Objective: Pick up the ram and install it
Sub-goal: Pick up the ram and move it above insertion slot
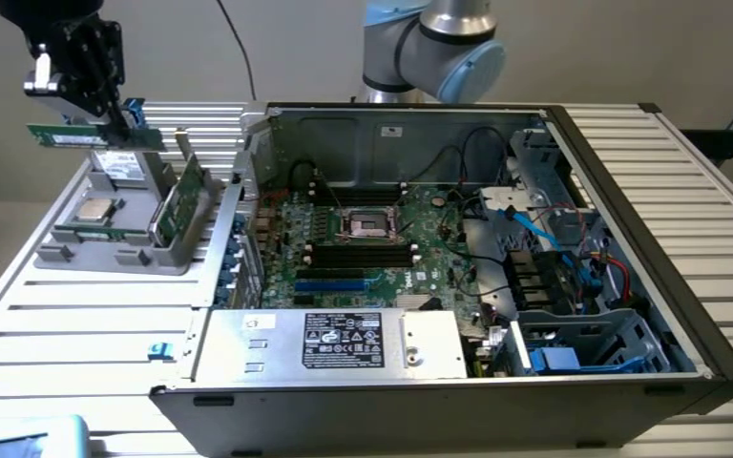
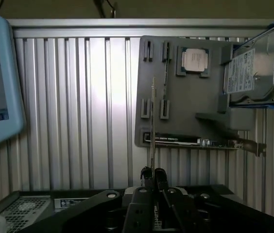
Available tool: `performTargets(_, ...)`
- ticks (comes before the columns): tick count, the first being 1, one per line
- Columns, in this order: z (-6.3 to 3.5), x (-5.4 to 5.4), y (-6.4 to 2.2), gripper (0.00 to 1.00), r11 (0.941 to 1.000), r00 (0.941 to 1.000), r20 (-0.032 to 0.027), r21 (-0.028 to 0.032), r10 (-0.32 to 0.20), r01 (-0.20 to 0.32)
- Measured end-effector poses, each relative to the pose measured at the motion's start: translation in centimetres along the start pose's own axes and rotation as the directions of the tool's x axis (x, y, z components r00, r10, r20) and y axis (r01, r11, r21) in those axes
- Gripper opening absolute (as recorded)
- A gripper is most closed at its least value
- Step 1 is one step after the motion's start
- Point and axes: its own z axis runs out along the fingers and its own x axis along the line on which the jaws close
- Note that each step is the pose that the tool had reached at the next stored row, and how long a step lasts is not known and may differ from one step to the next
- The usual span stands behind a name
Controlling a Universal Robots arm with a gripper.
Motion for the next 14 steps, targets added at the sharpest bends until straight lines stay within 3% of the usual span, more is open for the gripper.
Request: performTargets(14,-1.62,-0.1,-5.96,0.14,1.0000,1.0000,-0.0004,-0.0086,0.000,0.000)
